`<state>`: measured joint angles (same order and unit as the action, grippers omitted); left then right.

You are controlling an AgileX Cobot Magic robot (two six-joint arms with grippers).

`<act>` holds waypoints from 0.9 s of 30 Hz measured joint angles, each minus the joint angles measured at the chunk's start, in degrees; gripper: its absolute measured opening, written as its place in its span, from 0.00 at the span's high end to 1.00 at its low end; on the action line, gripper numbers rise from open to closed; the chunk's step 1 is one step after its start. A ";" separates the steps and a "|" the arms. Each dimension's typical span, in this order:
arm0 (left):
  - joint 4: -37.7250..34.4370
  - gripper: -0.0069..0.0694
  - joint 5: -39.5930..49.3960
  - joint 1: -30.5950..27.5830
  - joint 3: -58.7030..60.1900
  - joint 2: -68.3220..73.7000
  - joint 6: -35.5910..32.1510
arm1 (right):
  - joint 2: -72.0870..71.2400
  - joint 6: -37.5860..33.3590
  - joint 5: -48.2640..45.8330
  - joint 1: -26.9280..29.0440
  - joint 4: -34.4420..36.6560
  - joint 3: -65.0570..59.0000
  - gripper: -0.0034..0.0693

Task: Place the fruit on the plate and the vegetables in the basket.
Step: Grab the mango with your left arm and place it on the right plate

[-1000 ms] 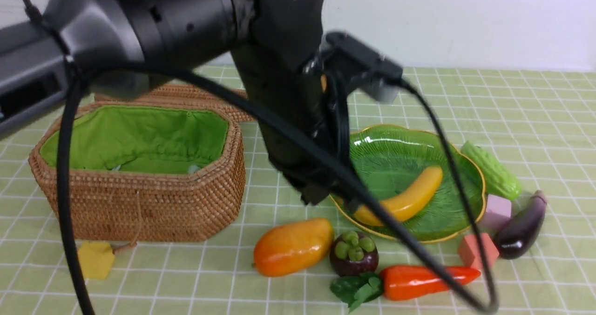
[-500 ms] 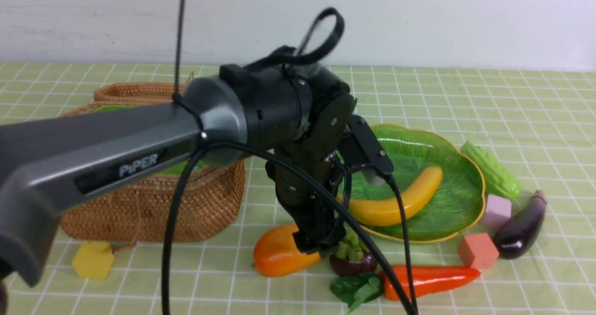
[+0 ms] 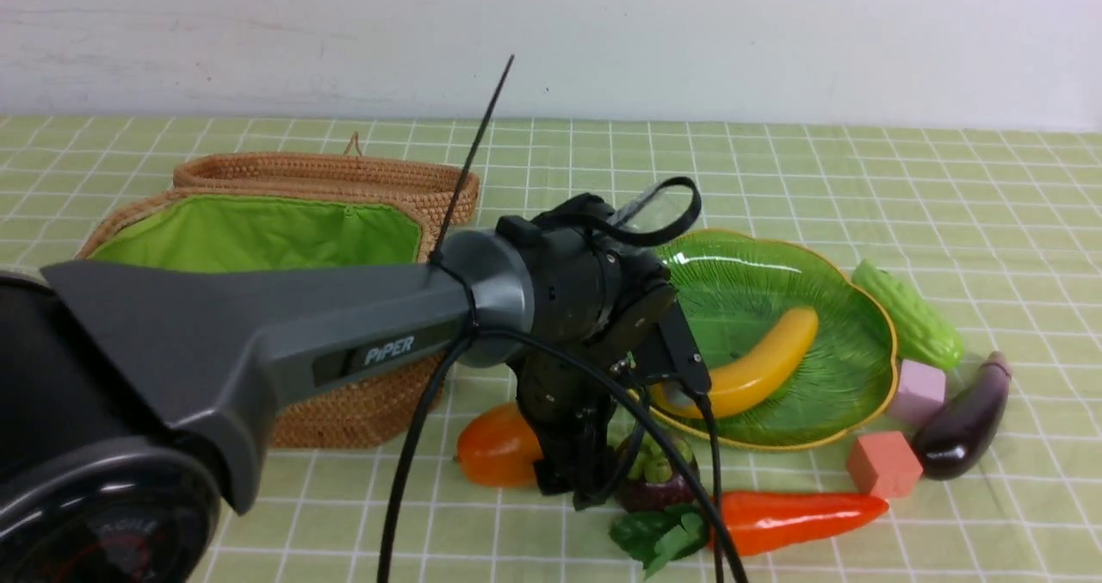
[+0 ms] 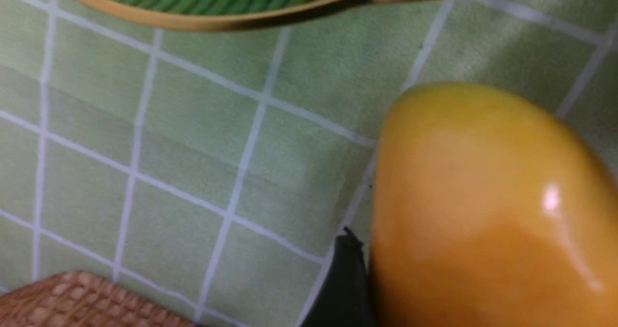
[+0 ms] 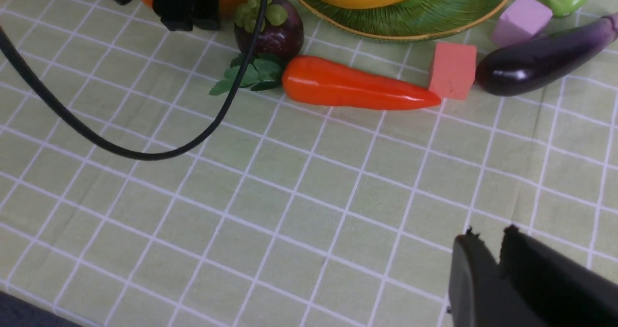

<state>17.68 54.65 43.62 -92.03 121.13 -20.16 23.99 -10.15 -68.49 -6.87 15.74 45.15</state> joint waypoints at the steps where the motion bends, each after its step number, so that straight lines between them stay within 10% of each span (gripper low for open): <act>1: 0.00 0.12 0.15 0.00 0.00 0.07 0.00 | 0.00 0.00 0.00 0.00 0.00 0.00 0.83; 19: -1.62 0.18 11.03 0.00 -11.43 -7.57 2.78 | 0.00 0.00 0.39 0.00 0.13 0.00 0.83; 27: -11.84 0.18 -10.20 0.02 -17.14 -5.35 2.96 | 0.00 0.00 1.35 0.00 0.28 0.00 0.83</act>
<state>5.84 44.44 43.65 -109.17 115.79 -17.20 23.99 -10.15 -67.14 -6.87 16.02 45.15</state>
